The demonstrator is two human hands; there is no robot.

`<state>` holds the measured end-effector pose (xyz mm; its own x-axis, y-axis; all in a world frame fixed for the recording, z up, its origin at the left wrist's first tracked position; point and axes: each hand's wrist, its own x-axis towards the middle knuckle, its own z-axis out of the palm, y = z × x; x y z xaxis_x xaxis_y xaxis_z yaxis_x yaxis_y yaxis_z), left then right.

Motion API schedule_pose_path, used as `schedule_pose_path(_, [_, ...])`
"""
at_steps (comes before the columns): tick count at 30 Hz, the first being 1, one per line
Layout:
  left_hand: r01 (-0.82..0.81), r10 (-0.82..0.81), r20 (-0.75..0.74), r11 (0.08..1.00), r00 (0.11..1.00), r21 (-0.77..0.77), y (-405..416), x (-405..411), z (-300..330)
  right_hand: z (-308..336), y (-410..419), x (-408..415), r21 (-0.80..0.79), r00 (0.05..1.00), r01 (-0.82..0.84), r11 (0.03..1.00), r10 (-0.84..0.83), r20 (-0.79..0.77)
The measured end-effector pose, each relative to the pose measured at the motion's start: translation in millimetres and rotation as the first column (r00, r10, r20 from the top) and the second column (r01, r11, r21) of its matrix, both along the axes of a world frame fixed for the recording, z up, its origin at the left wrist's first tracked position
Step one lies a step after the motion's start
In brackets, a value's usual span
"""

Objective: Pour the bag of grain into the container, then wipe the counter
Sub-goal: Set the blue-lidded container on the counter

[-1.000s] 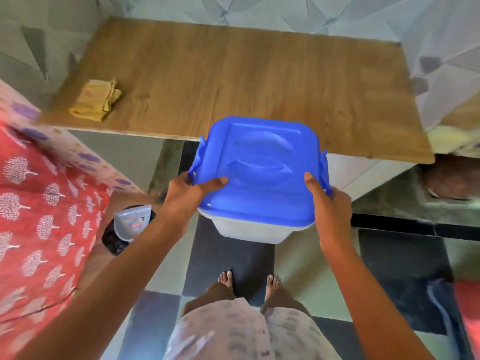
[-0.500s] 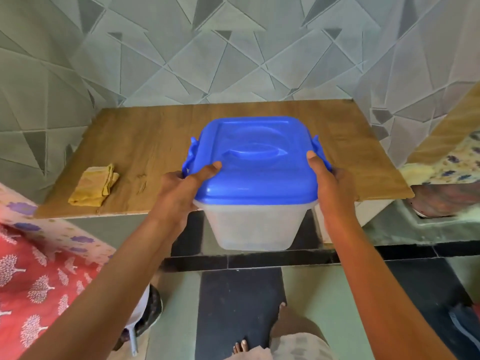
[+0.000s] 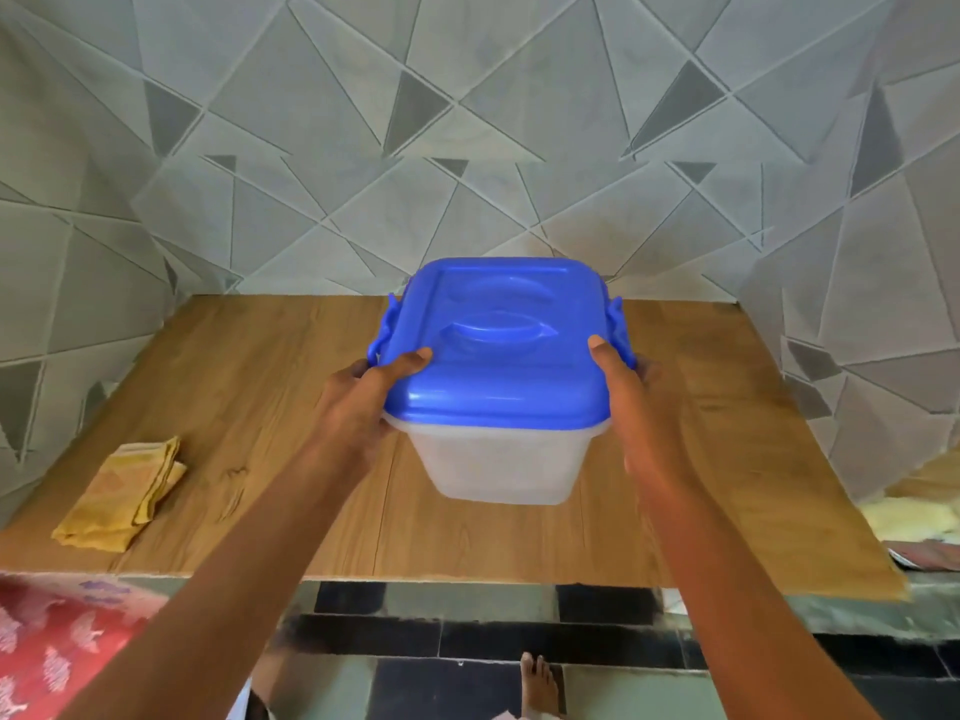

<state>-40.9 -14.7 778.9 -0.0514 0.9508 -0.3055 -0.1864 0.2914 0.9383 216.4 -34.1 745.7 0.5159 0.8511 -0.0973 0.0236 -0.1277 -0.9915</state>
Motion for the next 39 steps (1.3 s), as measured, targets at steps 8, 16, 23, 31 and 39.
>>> schedule_pose_path(8, [-0.068, 0.068, 0.044, 0.998, 0.997, -0.012, 94, 24, -12, -8, 107, 22, -0.051, 0.998, -0.057, 0.997, 0.057, -0.001])
schedule_pose_path(16, [-0.073, 0.073, 0.011, 0.996, 0.997, -0.051, 162, 26, -23, -20, 170, 21, -0.104, 1.0, -0.012, 0.994, 0.013, 0.01])
schedule_pose_path(23, [-0.065, 0.057, -0.115, 0.996, 0.992, -0.069, 182, 22, -26, -33, 178, 24, -0.067, 0.998, -0.003, 0.998, 0.008, 0.068])
schedule_pose_path(31, [0.183, 0.184, -0.781, 0.916, 0.597, 0.356, 241, 31, -16, 6, 224, 33, -0.031, 0.954, 0.042, 0.999, -0.031, 0.297])
schedule_pose_path(39, [0.397, -0.03, -0.966, 0.915, 0.255, 0.076, 260, 52, -27, -6, 255, 41, -0.167, 0.897, -0.108, 0.98, 0.169, 0.409])
